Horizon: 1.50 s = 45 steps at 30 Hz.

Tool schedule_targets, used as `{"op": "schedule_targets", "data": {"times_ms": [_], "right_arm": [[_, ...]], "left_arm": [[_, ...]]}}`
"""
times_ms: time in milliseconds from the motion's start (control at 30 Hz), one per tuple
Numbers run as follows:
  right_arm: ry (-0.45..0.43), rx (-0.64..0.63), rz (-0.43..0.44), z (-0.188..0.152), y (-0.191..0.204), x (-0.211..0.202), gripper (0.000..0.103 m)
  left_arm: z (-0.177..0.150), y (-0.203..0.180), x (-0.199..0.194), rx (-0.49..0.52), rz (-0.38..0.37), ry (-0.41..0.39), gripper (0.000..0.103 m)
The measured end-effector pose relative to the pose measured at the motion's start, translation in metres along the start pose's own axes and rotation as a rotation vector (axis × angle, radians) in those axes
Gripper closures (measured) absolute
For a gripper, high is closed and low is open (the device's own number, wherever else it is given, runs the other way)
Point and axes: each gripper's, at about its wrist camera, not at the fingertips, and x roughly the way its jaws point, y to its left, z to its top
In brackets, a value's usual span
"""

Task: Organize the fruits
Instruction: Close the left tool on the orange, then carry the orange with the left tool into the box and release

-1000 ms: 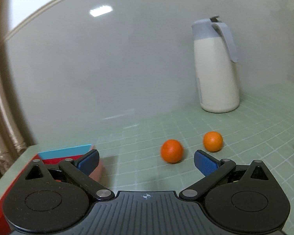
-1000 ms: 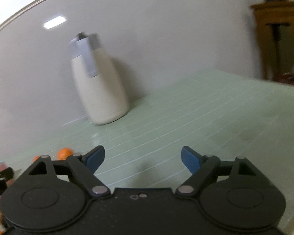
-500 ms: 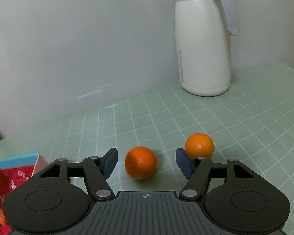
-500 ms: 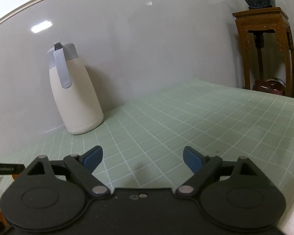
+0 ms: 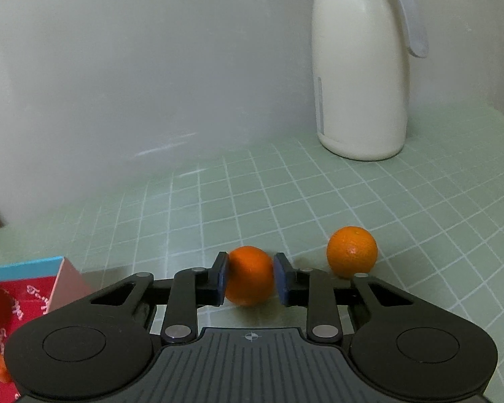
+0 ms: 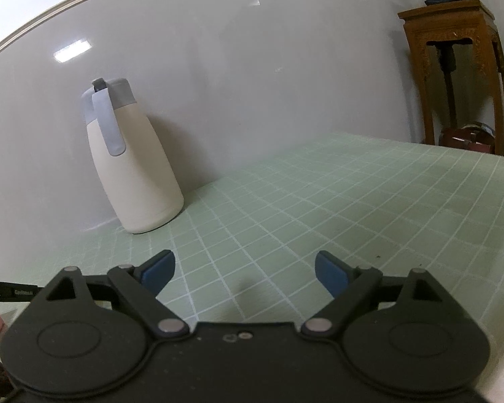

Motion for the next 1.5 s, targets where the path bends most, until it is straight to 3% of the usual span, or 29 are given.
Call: {"op": "schedule_targets", "data": {"times_ms": [167,367,400,467,600,667,833,1167,1500], "right_arm": [[0.012,-0.001,0.024,-0.001,0.004,0.001,0.012],[0.006,0.006,0.041,0.000,0.004,-0.001,0.012],[0.007,0.009,0.043,0.001,0.004,0.000,0.012],[0.012,0.017,0.051,0.002,0.004,0.000,0.012],[0.004,0.019,0.061,0.003,0.004,-0.001,0.012],[0.002,0.019,0.063,0.003,0.004,-0.001,0.011],[0.002,0.022,0.066,0.003,0.003,-0.002,0.011],[-0.002,-0.002,0.066,0.000,0.012,-0.003,0.011],[0.004,-0.066,0.114,-0.010,0.041,-0.001,0.011]], "left_arm": [[-0.003,-0.003,-0.004,0.024,0.009,-0.006,0.074],[0.003,0.001,0.004,-0.022,-0.007,0.013,0.073],[0.004,0.003,0.006,-0.033,-0.008,0.019,0.072],[0.005,0.007,0.012,-0.059,-0.009,0.051,0.059],[0.004,0.018,0.018,-0.109,-0.023,0.063,0.059],[0.003,0.021,0.021,-0.135,-0.018,0.076,0.065],[-0.004,0.023,0.018,-0.142,-0.010,0.061,0.066],[-0.012,0.042,-0.023,-0.175,0.033,-0.036,0.066],[-0.032,0.088,-0.093,-0.196,0.164,-0.139,0.066]]}}
